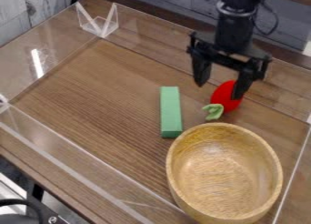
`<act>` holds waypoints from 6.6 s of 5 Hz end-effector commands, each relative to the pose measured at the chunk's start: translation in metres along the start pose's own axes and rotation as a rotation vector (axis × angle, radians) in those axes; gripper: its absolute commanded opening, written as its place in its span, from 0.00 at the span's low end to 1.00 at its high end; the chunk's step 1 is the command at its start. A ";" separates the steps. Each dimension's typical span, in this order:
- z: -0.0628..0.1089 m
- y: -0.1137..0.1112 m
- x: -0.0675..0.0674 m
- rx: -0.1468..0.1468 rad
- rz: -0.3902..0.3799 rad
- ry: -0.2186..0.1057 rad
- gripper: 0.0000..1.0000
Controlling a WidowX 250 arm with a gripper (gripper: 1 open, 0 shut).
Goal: Move the red object to the left side of the table
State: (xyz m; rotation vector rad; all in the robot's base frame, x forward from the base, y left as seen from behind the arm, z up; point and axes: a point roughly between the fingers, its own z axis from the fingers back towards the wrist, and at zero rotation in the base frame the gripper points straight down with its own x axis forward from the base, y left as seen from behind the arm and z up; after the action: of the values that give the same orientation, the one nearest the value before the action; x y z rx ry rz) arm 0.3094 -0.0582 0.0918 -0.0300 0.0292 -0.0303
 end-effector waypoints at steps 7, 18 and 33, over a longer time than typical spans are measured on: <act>-0.001 0.003 0.060 -0.080 -0.025 -0.081 1.00; -0.009 -0.030 0.038 -0.140 -0.428 -0.071 1.00; -0.029 -0.049 0.012 -0.068 -0.368 0.069 1.00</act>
State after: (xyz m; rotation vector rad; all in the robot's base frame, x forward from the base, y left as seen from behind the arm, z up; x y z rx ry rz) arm 0.3102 -0.1073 0.0374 -0.0982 0.1815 -0.3931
